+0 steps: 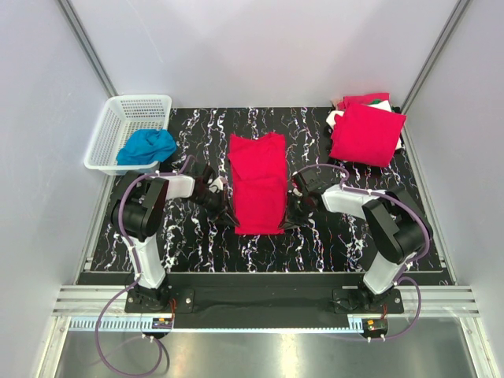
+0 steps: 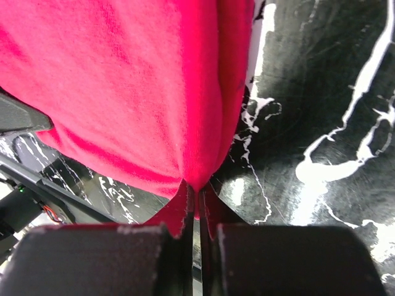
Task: Fold and stack the t-shirts
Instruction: Fold the tshirt
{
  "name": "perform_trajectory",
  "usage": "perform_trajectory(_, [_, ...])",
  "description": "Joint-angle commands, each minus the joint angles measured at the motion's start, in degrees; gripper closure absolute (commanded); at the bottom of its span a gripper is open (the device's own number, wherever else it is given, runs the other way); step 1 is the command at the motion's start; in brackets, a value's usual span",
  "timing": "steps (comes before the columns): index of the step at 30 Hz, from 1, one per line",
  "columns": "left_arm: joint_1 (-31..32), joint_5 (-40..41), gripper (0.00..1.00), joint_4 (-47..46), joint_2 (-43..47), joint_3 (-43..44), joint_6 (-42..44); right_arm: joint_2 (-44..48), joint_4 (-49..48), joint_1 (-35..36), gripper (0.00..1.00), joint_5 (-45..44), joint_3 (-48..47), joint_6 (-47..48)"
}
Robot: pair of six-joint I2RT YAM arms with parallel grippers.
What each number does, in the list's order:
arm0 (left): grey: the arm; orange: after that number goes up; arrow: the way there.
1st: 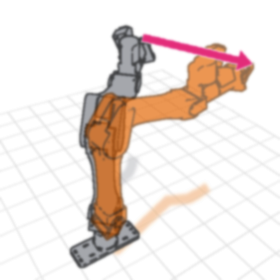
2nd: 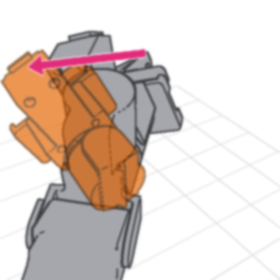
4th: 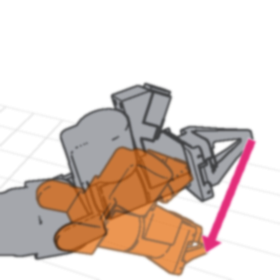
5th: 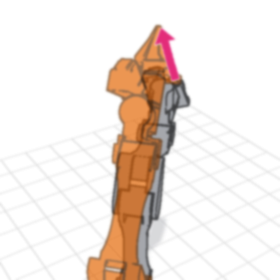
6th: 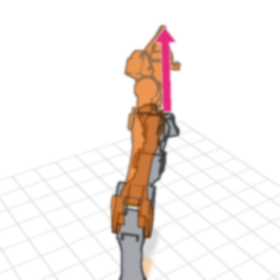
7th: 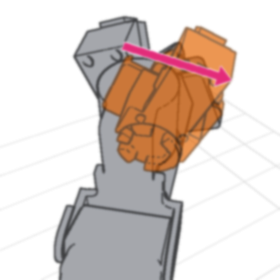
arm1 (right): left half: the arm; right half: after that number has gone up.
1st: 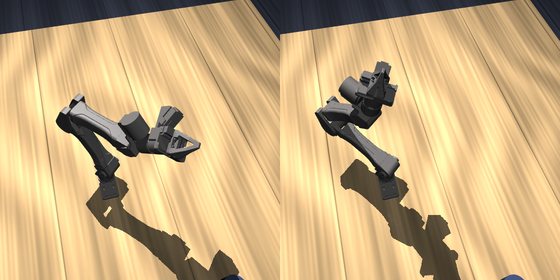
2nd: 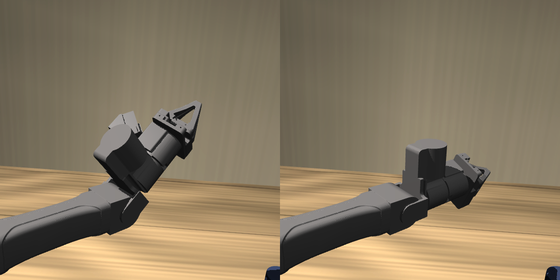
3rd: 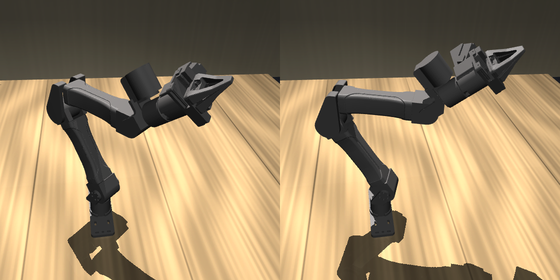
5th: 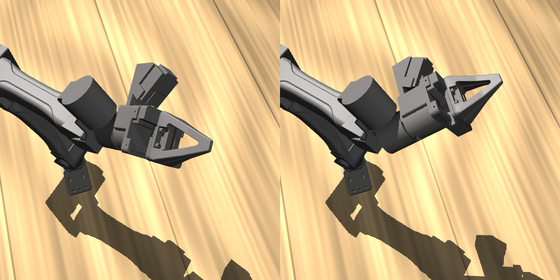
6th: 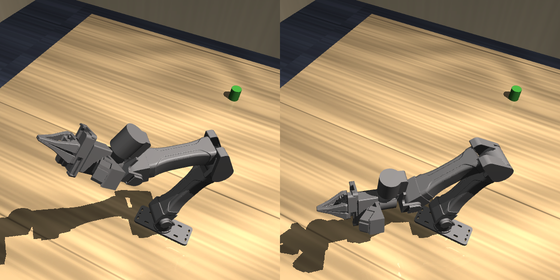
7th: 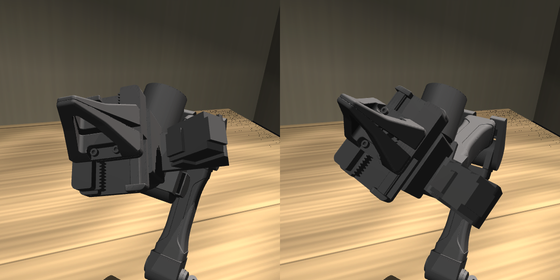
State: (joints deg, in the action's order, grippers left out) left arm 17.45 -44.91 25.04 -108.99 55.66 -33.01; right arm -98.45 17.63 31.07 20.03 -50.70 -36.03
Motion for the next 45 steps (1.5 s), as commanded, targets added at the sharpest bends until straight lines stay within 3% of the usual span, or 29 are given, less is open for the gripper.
perform_trajectory(1, [-0.2, 9.4, 1.0, -1.9, -1.6, 1.0, 1.8, -2.4, -0.5, 0.1, 1.0, -2.8, -0.2, 1.3])
perform_trajectory(25, [-0.2, 9.7, 1.0, 2.3, 7.1, 8.6, -1.6, 4.3, 9.4, -2.1, 1.0, -1.9, -12.8, 6.6])
perform_trajectory(45, [-0.4, 10.2, 1.0, 5.4, 5.3, 21.2, -4.5, -2.0, 12.3, -6.9, 1.0, 3.7, -23.7, 10.2])
